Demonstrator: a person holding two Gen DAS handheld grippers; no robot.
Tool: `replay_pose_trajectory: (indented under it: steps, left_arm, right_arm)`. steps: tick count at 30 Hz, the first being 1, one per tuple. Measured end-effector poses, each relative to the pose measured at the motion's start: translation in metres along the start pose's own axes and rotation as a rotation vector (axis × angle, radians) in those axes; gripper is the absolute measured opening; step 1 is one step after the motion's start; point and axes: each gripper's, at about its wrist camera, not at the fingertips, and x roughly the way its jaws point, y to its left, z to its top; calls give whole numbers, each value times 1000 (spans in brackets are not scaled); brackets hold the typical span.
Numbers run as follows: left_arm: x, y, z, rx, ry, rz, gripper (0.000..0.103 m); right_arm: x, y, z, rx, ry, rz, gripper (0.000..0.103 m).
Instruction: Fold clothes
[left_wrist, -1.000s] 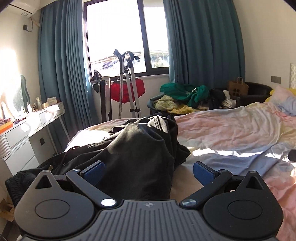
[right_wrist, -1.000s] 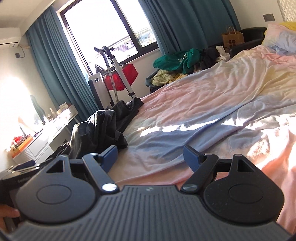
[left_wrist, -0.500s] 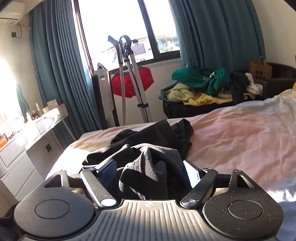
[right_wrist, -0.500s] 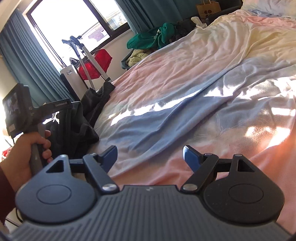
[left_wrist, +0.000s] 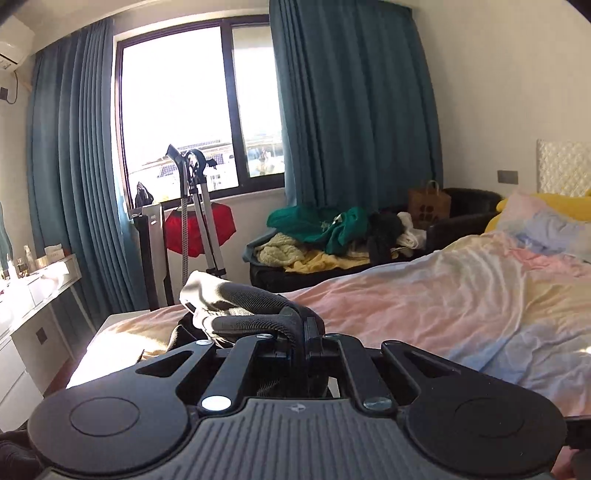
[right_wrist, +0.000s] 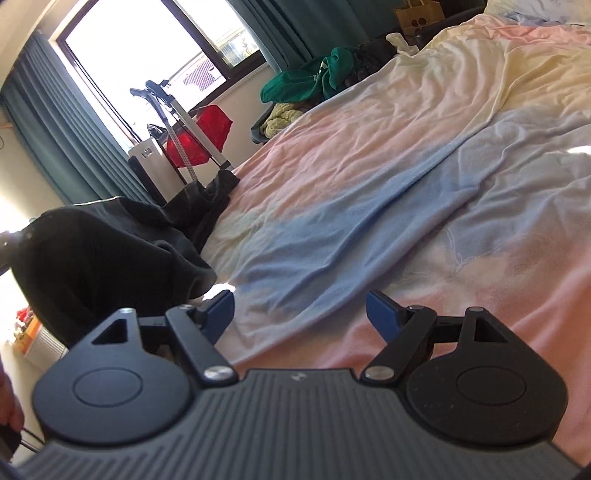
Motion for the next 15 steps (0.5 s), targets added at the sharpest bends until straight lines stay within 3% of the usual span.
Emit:
replay_pose_trajectory:
  steps: [3, 6, 8, 12, 15]
  left_arm:
    - [-68, 13, -19, -108, -61, 17, 6]
    - [-106, 28, -56, -228, -82, -40, 6]
    - [-113, 23, -81, -226, -35, -46, 6]
    - [-108, 18, -117, -327, 112, -103, 6]
    - [-104, 13, -123, -286, 133, -105, 7]
  right_arm:
    - [-15, 4, 0, 8, -21, 36, 81]
    - [-26, 6, -3, 35, -8, 80, 81]
    - [-31, 5, -6, 80, 21, 123, 81]
    - [-36, 11, -9, 91, 41, 164, 81]
    - [-39, 15, -11, 89, 51, 189, 82]
